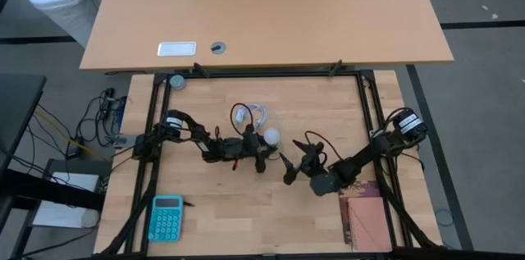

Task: Screw lightbulb
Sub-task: Remove the white lightbulb from the lamp socket

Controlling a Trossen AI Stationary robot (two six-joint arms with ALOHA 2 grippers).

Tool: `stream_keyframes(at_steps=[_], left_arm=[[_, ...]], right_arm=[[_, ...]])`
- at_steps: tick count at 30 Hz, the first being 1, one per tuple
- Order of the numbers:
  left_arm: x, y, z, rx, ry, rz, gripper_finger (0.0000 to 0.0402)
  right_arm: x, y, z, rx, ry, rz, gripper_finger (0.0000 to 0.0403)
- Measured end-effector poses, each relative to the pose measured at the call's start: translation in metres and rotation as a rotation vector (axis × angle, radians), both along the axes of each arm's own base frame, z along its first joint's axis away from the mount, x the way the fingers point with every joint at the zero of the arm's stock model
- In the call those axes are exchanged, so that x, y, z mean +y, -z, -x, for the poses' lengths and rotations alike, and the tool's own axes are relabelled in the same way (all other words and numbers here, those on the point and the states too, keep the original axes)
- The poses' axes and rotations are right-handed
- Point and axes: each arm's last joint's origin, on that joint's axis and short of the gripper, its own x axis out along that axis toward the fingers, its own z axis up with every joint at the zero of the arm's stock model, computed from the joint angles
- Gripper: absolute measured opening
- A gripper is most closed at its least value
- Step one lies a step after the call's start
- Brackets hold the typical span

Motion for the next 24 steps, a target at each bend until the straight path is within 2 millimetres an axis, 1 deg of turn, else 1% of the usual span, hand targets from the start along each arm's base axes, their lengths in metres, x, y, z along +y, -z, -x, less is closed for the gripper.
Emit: stream_keyframes(at_steps=[3,6,13,24], left_arm=[[-0.001,0.000,0.000,-0.001,-0.027,-0.001,0.0193],[-0.005,0.000,0.001,0.001,-0.060,-0.008,0.0193],[-0.009,0.000,0.002,0.003,-0.142,-0.022,0.0193],[-0.007,0.001,0.003,0.003,-0.219,-0.009,0.0193]], right_arm=[[-0.002,-0.003,-0.009,0.014,0.036,-0.001,0.0326],[-0.006,-0.002,-0.012,0.026,0.057,-0.016,0.0316],[-0.013,0.001,-0.016,0.032,0.016,-0.079,0.0304],[-0.020,0.003,-0.019,0.053,0.031,-0.072,0.0304]])
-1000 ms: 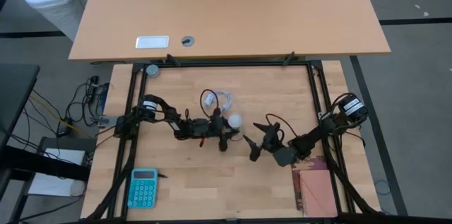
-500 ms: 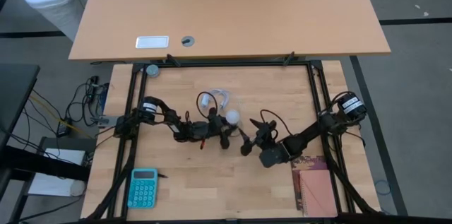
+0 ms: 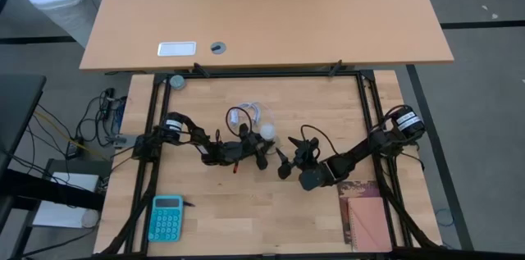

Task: Screw lightbulb
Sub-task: Remove the white lightbulb from the lamp socket

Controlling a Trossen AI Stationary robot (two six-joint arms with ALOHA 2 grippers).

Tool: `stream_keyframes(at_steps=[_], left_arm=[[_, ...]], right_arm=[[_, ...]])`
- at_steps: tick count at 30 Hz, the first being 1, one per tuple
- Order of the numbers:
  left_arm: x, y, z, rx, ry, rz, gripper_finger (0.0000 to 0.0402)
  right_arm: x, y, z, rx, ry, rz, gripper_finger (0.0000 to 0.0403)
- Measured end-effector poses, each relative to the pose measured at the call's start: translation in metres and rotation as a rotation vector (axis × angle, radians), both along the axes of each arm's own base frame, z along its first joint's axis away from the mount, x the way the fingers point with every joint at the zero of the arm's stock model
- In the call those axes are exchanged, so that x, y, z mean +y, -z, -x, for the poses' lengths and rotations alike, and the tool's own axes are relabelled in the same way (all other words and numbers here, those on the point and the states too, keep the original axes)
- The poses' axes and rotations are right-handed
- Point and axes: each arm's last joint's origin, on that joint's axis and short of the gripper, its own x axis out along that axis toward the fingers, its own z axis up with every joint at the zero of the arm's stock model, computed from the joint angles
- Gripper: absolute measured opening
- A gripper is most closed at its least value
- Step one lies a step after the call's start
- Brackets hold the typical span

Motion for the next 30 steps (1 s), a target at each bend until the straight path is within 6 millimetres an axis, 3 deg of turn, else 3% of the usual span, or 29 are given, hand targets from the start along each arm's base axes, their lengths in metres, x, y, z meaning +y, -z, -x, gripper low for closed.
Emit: stream_keyframes(at_steps=[15,30], left_arm=[[0.000,0.000,0.000,0.002,-0.010,-0.001,0.0193],[-0.003,0.000,0.000,0.004,0.000,-0.005,0.0193]], right_arm=[[-0.026,-0.003,-0.015,0.130,-0.113,0.060,0.0304],[-0.052,-0.008,-0.027,0.115,-0.186,0.034,0.0304]])
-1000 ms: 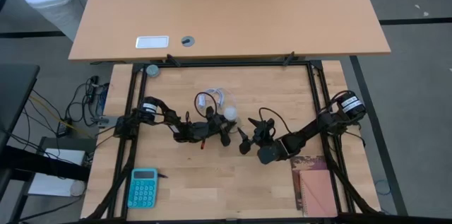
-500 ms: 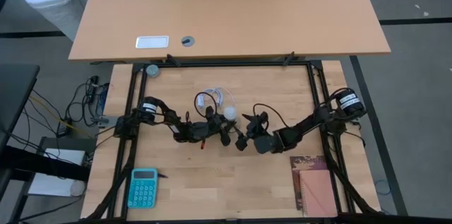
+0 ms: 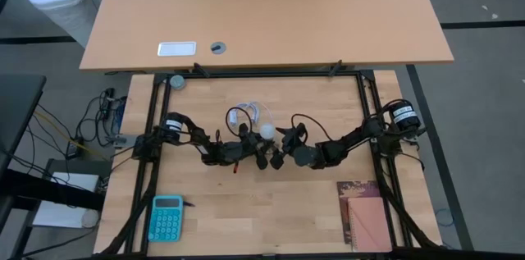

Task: Screw lightbulb
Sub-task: Remove the white lightbulb from the lamp socket

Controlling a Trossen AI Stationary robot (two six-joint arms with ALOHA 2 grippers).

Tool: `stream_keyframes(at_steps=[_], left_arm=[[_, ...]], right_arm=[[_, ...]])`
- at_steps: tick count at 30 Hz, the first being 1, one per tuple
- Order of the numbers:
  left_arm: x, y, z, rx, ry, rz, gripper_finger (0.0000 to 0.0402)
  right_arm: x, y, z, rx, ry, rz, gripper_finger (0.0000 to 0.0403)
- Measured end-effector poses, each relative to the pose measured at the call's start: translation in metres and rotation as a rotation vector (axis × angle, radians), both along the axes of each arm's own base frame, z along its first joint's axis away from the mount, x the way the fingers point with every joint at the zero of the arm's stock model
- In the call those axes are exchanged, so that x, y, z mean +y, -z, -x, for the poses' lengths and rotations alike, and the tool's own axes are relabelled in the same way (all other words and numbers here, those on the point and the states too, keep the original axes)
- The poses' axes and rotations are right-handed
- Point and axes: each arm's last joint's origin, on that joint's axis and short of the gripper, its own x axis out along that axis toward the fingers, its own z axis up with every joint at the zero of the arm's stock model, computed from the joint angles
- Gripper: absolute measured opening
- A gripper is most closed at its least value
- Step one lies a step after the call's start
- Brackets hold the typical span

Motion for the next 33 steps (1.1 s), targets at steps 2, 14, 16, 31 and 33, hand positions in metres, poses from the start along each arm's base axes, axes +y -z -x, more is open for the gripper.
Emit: stream_keyframes(at_steps=[2,14,16,31,33], left_arm=[[0.000,0.000,0.000,0.000,0.000,0.000,0.0193],[-0.001,0.000,0.000,-0.004,0.005,0.000,0.0193],[-0.001,0.000,0.000,-0.003,0.006,-0.003,0.0193],[-0.001,-0.001,0.000,-0.002,0.015,-0.009,0.0193],[-0.001,-0.001,0.000,-0.003,0.016,-0.008,0.0193]], right_arm=[[-0.004,0.000,-0.001,0.004,0.005,0.004,0.0302],[-0.015,0.000,-0.005,-0.004,-0.076,-0.055,0.0267],[-0.017,0.001,-0.005,0.005,-0.078,-0.061,0.0262],[-0.021,0.002,-0.006,0.029,-0.092,-0.054,0.0201],[-0.021,0.002,-0.006,0.031,-0.093,-0.050,0.0186]])
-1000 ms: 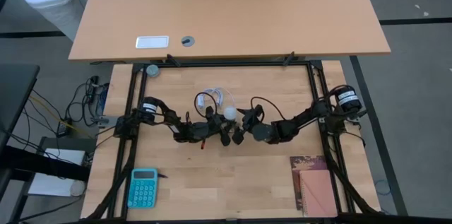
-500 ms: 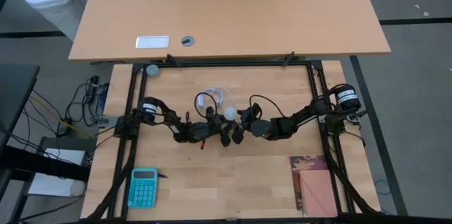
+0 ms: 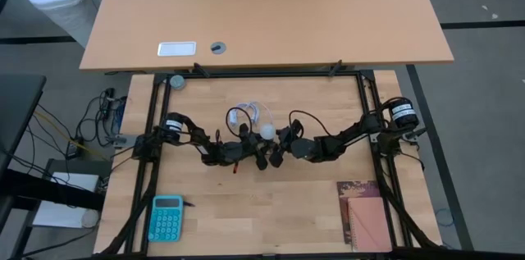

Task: Screw lightbulb
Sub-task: Remove the white lightbulb from the lamp socket

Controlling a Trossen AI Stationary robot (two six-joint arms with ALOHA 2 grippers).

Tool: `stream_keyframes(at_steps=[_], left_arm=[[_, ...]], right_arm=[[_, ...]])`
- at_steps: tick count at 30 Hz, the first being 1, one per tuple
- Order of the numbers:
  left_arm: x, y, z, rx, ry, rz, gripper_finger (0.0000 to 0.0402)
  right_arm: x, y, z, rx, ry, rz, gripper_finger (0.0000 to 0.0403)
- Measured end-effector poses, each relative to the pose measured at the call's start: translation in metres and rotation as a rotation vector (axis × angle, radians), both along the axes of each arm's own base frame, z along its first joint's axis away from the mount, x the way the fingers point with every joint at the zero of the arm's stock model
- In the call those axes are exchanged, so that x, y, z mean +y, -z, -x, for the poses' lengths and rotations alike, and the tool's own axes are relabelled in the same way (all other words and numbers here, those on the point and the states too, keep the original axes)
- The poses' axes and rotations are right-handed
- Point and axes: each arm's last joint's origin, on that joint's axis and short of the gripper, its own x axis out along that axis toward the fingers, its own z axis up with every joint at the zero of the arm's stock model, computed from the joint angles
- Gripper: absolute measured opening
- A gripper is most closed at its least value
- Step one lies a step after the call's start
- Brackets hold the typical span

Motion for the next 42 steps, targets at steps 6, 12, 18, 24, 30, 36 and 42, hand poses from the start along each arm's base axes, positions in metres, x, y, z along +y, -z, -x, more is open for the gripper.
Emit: stream_keyframes(at_steps=[6,12,18,24,30,36,42], left_arm=[[0.000,0.000,0.000,0.006,0.014,-0.008,0.0193],[-0.001,0.000,0.000,0.016,0.040,-0.027,0.0194],[-0.001,0.001,0.001,0.022,0.083,-0.034,0.0194],[0.002,0.001,0.010,0.001,0.179,-0.038,0.0194],[0.010,0.001,0.012,-0.018,0.372,-0.019,0.0194],[0.009,0.001,0.013,-0.024,0.555,-0.035,0.0194],[0.005,0.000,0.013,-0.035,0.721,-0.028,0.0194]], right_arm=[[0.000,0.000,0.000,0.012,-0.010,0.015,0.0158],[0.000,0.000,0.000,0.022,-0.028,0.027,0.0172],[0.001,0.001,0.000,0.034,-0.055,0.041,0.0167],[0.001,0.006,0.010,-0.025,-0.133,0.012,0.0165],[-0.001,0.010,0.019,-0.068,-0.238,-0.007,0.0164],[-0.001,0.009,0.017,-0.065,-0.410,0.009,0.0164],[-0.005,0.007,0.016,-0.084,-0.616,-0.030,0.0164]])
